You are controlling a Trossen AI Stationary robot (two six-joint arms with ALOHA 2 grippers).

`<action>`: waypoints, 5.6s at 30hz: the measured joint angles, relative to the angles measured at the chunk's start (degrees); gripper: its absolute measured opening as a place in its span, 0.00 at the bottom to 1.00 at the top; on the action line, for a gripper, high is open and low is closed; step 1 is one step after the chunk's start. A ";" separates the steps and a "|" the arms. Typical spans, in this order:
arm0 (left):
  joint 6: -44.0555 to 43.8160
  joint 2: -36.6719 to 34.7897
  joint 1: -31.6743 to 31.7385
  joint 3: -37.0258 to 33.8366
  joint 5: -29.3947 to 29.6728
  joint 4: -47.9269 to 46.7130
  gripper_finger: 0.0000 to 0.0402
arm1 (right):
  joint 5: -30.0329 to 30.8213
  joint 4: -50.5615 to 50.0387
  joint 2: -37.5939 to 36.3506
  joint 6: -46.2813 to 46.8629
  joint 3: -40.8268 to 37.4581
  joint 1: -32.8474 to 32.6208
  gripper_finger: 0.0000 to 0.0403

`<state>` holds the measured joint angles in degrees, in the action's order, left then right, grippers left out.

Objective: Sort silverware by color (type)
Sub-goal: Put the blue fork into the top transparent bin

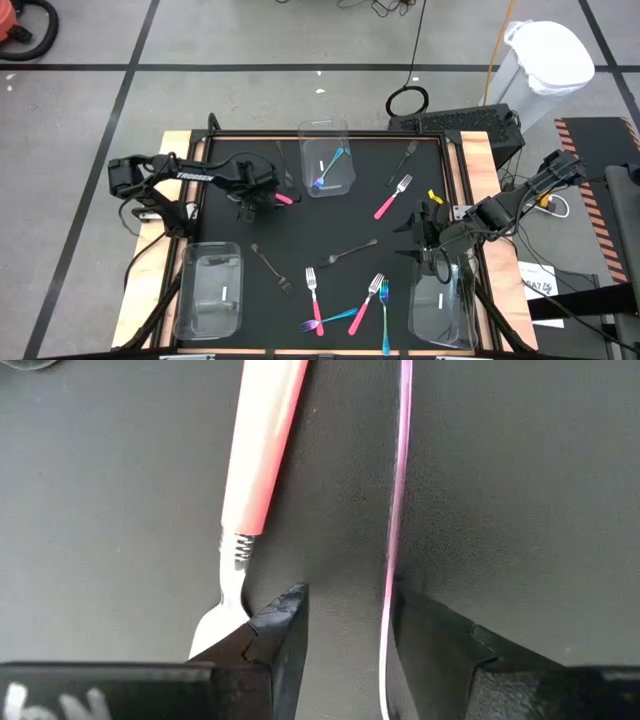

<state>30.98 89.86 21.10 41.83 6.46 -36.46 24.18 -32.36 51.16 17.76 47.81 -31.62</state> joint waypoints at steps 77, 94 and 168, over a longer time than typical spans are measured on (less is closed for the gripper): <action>-30.57 -24.35 -21.85 4.63 16.13 8.37 0.00 | 10.39 17.51 1.80 -12.78 0.00 0.13 0.61; -20.39 -23.26 -35.22 4.69 20.99 49.06 0.00 | 10.26 45.35 15.45 -31.69 0.00 3.87 0.61; -17.15 -8.97 -41.32 4.71 5.68 83.17 0.56 | -26.47 56.50 24.20 -32.17 -0.40 14.33 0.01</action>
<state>13.83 80.89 -20.22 46.54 12.14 46.71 -2.29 24.15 75.35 -14.41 47.41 -17.29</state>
